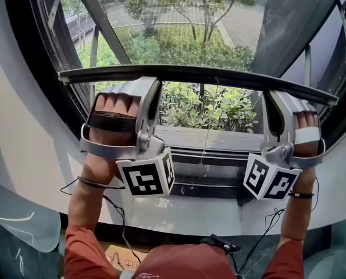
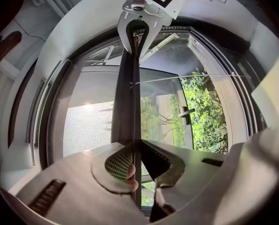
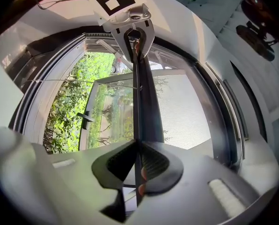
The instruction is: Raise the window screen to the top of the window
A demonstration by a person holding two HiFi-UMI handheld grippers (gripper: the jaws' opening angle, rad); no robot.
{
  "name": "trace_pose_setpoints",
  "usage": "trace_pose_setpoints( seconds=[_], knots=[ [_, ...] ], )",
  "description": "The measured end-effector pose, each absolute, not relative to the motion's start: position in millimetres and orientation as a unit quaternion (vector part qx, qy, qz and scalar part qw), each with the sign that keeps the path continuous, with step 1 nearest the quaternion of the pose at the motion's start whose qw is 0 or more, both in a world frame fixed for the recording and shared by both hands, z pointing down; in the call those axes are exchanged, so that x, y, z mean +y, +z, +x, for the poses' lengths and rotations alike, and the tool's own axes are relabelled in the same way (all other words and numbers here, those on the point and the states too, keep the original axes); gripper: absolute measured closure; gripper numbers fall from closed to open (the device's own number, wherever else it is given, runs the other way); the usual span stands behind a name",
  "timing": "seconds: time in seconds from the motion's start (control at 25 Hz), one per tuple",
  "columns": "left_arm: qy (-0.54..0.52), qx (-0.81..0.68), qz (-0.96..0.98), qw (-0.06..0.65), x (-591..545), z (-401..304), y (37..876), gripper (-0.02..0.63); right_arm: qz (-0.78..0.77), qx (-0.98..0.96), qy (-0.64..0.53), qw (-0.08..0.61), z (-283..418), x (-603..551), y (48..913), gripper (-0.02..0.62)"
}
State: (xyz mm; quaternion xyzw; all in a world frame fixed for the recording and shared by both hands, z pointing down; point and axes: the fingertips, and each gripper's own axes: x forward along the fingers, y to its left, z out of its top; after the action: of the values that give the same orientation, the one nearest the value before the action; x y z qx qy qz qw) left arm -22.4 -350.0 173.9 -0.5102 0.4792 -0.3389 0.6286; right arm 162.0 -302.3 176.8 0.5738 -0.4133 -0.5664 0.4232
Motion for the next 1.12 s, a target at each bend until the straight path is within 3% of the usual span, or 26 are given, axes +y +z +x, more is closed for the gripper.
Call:
trace_pose_setpoints(
  seconds=[0.4, 0.68, 1.12],
  knots=[
    [-0.321, 0.515, -0.466, 0.644, -345, -19, 94, 0.542, 0.598, -0.370, -0.590, 0.398, 165, -300, 102, 0.548],
    [-0.323, 0.523, -0.476, 0.629, -353, -33, 81, 0.541, 0.592, -0.359, -0.593, 0.412, 149, -303, 82, 0.546],
    [-0.298, 0.533, -0.453, 0.649, -348, -21, 64, 0.538, 0.604, -0.344, -0.610, 0.381, 162, -301, 68, 0.546]
  ],
)
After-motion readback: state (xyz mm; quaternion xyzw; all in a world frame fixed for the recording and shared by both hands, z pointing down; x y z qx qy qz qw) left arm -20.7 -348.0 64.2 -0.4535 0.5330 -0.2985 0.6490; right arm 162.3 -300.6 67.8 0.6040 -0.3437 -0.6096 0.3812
